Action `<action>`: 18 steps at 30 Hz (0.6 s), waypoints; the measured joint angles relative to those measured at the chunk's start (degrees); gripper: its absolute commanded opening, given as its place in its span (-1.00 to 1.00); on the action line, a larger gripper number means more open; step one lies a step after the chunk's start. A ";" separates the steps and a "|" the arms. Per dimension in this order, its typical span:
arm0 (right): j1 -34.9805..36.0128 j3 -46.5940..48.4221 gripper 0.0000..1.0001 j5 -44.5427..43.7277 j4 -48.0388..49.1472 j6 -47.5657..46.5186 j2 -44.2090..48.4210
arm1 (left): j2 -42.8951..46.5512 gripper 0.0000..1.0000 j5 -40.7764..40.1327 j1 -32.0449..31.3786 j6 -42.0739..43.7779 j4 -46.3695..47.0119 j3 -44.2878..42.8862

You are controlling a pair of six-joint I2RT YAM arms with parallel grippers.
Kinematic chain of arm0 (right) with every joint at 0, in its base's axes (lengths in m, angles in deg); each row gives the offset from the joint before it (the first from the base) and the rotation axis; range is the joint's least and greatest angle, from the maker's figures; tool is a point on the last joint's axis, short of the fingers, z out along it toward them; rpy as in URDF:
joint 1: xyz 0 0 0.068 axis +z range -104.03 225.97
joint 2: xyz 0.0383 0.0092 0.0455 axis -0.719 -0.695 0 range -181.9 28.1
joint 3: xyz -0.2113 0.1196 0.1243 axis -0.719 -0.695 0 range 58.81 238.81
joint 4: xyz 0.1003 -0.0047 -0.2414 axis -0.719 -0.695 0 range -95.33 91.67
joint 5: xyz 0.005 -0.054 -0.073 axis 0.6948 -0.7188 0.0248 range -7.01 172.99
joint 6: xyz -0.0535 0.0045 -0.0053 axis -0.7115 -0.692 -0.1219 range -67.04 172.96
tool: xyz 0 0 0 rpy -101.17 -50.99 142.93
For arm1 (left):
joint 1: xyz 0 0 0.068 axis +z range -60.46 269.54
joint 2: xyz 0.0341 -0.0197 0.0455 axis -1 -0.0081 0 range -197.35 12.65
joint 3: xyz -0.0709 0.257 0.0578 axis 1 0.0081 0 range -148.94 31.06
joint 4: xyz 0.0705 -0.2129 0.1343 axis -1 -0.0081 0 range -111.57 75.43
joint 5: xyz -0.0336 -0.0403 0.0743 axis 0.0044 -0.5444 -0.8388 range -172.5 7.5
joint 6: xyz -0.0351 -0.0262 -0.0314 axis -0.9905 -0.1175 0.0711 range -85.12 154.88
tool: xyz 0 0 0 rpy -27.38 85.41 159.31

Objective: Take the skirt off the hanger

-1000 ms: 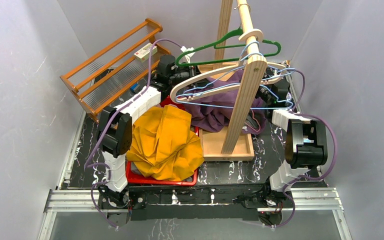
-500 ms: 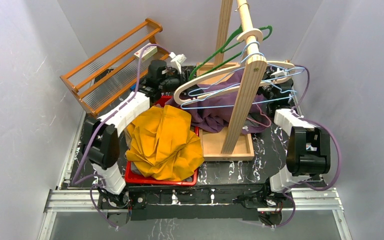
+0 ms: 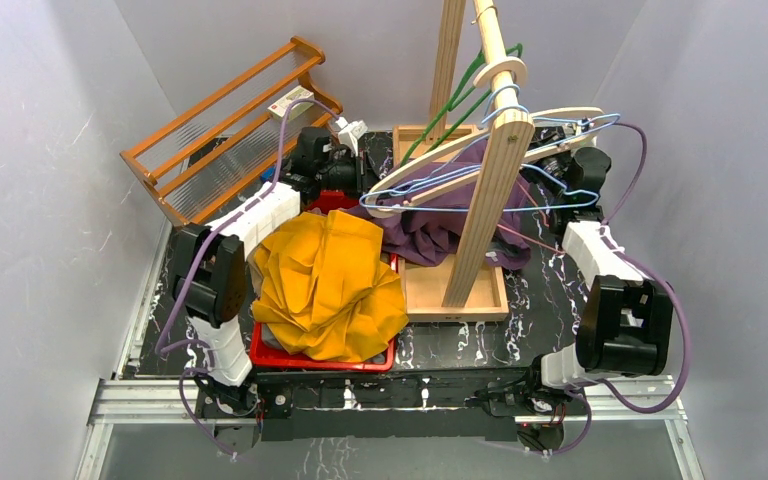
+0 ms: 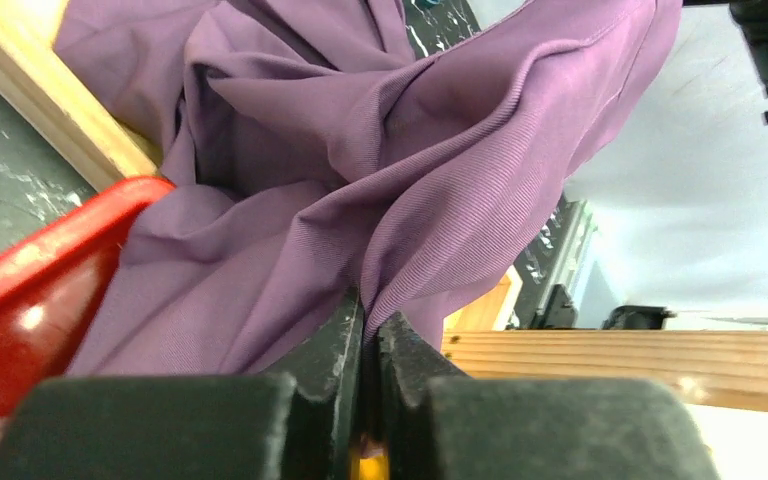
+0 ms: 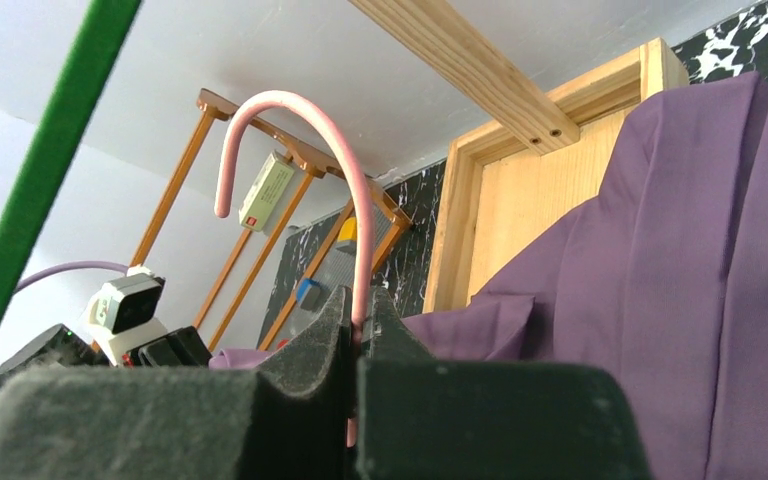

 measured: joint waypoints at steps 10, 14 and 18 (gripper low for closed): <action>-2.23 -1.38 -1.00 3.17 0.07 -1.01 0.79 | 8.28 -1.00 -14.91 6.49 0.85 -1.81 -1.81; -2.29 -2.43 -1.00 4.52 -3.43 -4.37 1.01 | 12.92 -1.00 -21.27 8.81 1.51 -3.52 -6.69; -4.50 -2.43 -1.00 2.56 -8.55 -6.58 2.40 | 15.41 -1.00 -25.16 10.05 1.53 -3.50 -9.75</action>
